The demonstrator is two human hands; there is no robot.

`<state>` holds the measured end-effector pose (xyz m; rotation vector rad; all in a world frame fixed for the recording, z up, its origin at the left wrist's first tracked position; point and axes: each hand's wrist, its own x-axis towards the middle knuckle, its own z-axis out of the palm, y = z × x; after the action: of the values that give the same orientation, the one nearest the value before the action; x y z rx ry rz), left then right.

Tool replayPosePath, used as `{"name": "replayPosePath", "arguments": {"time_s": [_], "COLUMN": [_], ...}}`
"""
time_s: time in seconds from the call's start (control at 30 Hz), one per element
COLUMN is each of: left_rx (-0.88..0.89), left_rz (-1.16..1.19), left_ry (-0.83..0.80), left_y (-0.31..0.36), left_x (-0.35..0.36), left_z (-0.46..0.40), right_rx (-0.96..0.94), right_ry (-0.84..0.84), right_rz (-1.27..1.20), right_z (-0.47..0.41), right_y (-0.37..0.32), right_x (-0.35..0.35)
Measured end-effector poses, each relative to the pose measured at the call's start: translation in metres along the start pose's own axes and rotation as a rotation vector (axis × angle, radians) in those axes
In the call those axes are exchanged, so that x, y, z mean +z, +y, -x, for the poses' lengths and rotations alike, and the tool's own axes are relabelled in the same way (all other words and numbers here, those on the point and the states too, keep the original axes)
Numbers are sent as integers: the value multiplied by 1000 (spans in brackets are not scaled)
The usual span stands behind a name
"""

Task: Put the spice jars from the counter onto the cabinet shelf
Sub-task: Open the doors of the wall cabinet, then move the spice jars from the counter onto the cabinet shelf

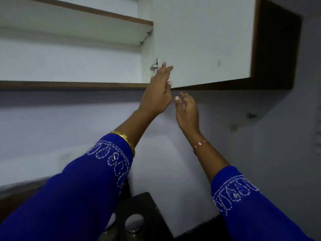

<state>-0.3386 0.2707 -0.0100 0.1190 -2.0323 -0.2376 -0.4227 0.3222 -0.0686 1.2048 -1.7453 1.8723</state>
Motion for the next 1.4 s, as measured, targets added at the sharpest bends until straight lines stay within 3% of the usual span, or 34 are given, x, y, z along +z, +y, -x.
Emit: {"name": "replayPosePath", "arguments": {"time_s": [0.07,0.43,0.7,1.03,1.4], "left_rx": [-1,-294,-463,-612,-910], "left_rz": [-55,-413,-503,-346,-112], "left_ry": [8,12,-43,-115,-111], "left_y": [-7,-110,-172,-248,-280], "left_x": [-7,-131,-203,-279,-291], "left_z": [6,127,221,342,474], "right_rx": [-25,-181,-205,-91,195], "right_ry": [20,-276,-434,-628,-823], "right_rz": [46,62,61,92,133], "right_z": [-4,77,155,274,398], "right_y": [-2,-51,-72,-68,-46], "right_x": [4,166,269,363,384]}}
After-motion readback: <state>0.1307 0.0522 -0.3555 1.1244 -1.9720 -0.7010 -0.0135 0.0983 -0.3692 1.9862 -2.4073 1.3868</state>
